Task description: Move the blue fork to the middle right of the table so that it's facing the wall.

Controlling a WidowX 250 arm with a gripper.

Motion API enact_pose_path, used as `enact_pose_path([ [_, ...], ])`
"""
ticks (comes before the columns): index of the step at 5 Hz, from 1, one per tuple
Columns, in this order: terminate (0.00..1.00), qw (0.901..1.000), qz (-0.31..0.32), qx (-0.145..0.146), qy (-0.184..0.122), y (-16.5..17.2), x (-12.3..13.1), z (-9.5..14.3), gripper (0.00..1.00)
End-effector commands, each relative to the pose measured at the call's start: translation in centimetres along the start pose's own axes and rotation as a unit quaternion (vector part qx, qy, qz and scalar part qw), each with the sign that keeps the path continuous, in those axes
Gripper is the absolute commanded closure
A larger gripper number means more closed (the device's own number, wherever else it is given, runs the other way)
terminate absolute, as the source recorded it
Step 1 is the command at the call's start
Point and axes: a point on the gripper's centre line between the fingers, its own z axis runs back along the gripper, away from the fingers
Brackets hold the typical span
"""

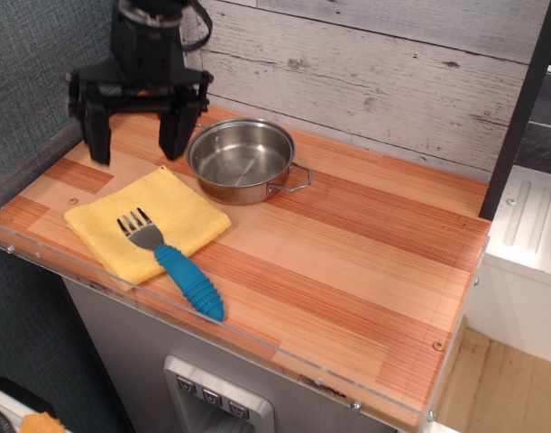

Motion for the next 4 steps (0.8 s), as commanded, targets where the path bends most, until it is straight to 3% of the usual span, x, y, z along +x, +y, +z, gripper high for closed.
enact_pose_path([
  [1, 0.00, 0.9962, 0.080, -0.033, -0.012, 0.3, -3.4, -1.5, 0.00],
  [2, 0.00, 0.9921, 0.108, -0.063, -0.011, -0.1, -4.2, -3.2, 0.00],
  [4, 0.00, 0.9879, 0.100, -0.112, -0.041, -1.8, -5.2, -4.8, 0.00],
])
